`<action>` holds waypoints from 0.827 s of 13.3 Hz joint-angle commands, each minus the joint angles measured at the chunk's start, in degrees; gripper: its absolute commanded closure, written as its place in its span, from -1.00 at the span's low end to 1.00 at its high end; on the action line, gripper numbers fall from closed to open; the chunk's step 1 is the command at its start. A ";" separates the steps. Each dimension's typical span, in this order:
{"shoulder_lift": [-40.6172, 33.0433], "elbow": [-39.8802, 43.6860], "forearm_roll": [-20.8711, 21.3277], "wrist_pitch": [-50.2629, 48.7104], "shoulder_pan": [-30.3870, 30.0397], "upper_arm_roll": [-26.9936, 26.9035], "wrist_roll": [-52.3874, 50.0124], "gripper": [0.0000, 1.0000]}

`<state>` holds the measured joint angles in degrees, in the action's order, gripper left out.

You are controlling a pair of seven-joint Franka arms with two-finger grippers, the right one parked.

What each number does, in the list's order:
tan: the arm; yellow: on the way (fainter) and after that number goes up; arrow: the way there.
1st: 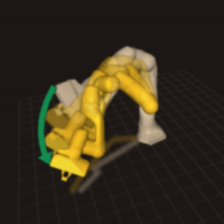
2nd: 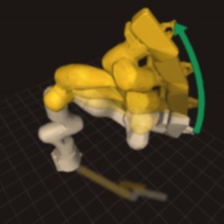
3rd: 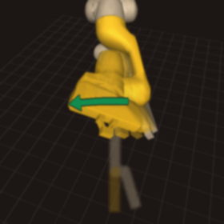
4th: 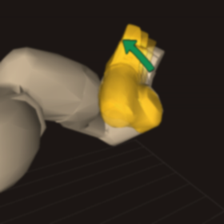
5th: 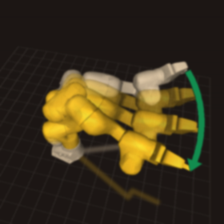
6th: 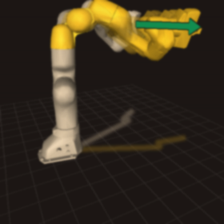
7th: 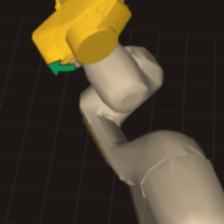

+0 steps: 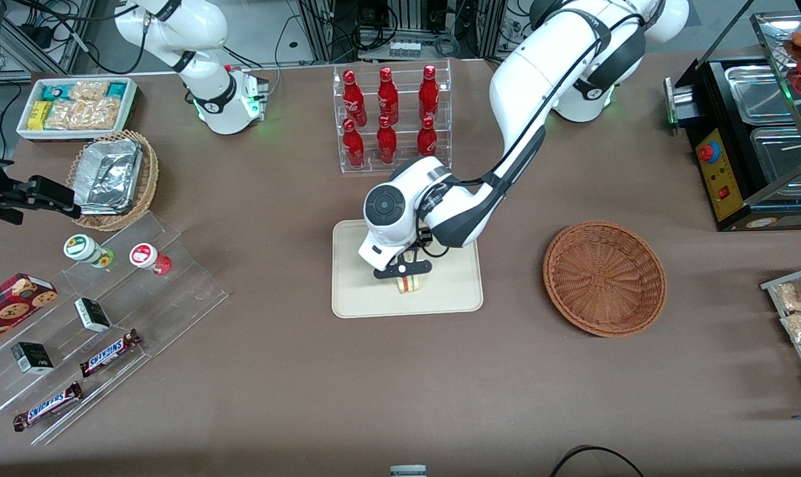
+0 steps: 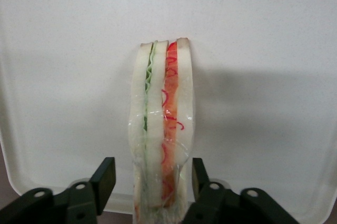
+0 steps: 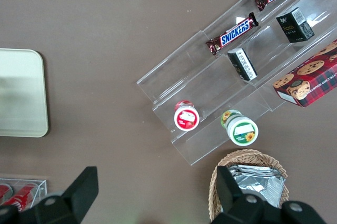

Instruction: Place sandwich from basket to tray

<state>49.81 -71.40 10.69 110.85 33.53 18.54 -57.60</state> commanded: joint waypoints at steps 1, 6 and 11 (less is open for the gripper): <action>0.12 2.23 0.91 -0.55 0.49 -0.69 -0.32 -1.00; -5.50 2.49 0.82 -4.32 -0.57 -0.61 3.36 -1.00; -12.97 1.18 0.38 -9.94 -5.92 -0.61 15.57 -1.00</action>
<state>40.75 -68.08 10.91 103.43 29.91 17.83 -46.17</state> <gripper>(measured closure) 0.000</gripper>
